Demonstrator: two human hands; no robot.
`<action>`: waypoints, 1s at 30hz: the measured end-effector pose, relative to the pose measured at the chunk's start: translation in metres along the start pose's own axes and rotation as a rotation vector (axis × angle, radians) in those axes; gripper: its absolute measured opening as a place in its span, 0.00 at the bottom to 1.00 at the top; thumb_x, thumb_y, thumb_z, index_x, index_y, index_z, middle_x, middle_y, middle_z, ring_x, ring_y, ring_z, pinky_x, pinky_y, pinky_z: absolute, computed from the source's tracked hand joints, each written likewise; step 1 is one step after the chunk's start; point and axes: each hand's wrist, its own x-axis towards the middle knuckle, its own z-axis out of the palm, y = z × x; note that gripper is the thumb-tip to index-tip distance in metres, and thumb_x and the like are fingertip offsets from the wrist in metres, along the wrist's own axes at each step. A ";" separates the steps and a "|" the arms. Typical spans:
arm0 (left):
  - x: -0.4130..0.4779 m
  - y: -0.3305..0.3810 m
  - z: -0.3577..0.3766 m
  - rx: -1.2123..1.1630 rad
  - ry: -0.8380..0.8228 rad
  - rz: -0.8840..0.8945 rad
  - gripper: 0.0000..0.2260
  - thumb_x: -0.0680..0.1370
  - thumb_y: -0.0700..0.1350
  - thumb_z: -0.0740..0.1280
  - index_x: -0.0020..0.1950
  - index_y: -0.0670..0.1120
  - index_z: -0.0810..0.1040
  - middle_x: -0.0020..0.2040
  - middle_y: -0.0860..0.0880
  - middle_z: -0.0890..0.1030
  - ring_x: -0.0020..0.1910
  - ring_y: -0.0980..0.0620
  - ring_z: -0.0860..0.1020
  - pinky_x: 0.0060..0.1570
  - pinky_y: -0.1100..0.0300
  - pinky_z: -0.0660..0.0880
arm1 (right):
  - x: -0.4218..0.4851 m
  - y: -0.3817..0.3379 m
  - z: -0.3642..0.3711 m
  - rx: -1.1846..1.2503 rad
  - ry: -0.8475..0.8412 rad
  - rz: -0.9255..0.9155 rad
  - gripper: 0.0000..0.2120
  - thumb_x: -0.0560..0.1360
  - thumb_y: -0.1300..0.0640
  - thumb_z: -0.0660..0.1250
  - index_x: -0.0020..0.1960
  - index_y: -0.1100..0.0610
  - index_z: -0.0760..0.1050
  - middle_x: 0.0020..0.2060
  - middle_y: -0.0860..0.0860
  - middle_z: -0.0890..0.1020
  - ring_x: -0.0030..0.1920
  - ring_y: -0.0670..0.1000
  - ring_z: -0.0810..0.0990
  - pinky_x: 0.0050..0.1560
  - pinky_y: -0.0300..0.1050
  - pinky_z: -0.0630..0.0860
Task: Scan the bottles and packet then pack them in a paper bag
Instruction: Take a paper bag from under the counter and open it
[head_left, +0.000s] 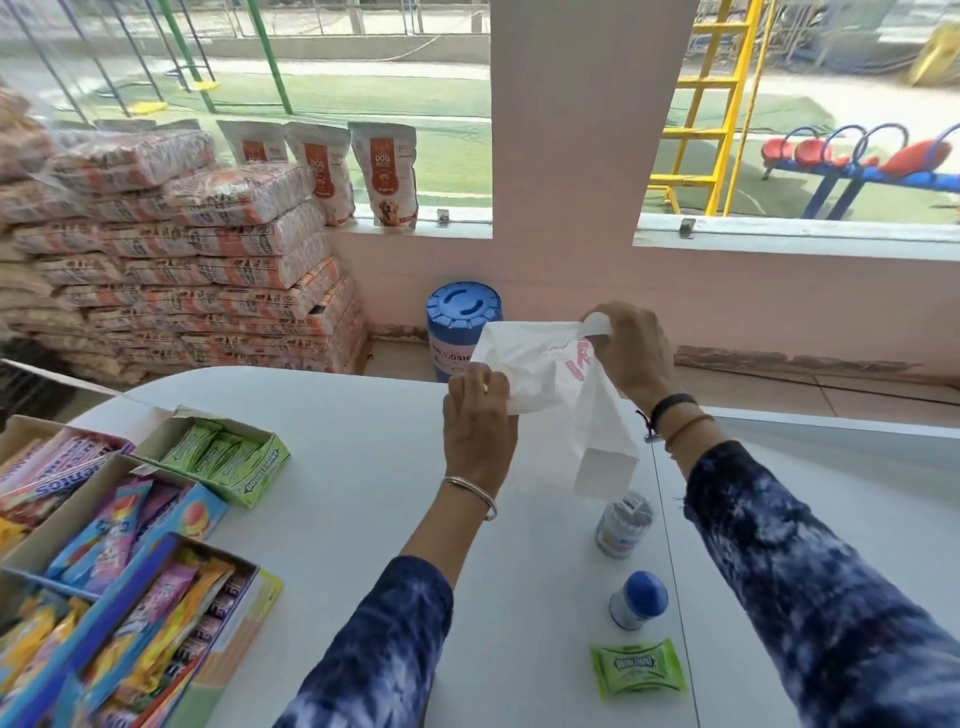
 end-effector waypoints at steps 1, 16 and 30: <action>0.001 0.002 0.001 -0.031 -0.023 0.068 0.12 0.65 0.36 0.75 0.45 0.41 0.76 0.46 0.40 0.79 0.44 0.42 0.77 0.42 0.53 0.80 | -0.001 0.002 0.002 0.006 0.001 0.010 0.08 0.71 0.68 0.64 0.46 0.63 0.81 0.43 0.60 0.83 0.42 0.59 0.79 0.37 0.42 0.64; 0.040 0.024 -0.021 -0.759 -0.666 -0.368 0.12 0.74 0.45 0.67 0.45 0.36 0.81 0.34 0.45 0.83 0.31 0.54 0.80 0.38 0.63 0.78 | -0.009 0.045 0.006 0.056 -0.097 0.114 0.20 0.69 0.75 0.65 0.60 0.64 0.74 0.56 0.64 0.76 0.50 0.63 0.78 0.48 0.48 0.73; -0.001 0.017 -0.005 -1.313 -0.618 -0.680 0.08 0.77 0.41 0.64 0.46 0.38 0.79 0.35 0.46 0.86 0.36 0.49 0.84 0.44 0.57 0.81 | -0.146 0.057 -0.023 -0.203 -0.706 0.116 0.24 0.65 0.45 0.69 0.59 0.50 0.69 0.55 0.49 0.78 0.48 0.54 0.79 0.44 0.47 0.78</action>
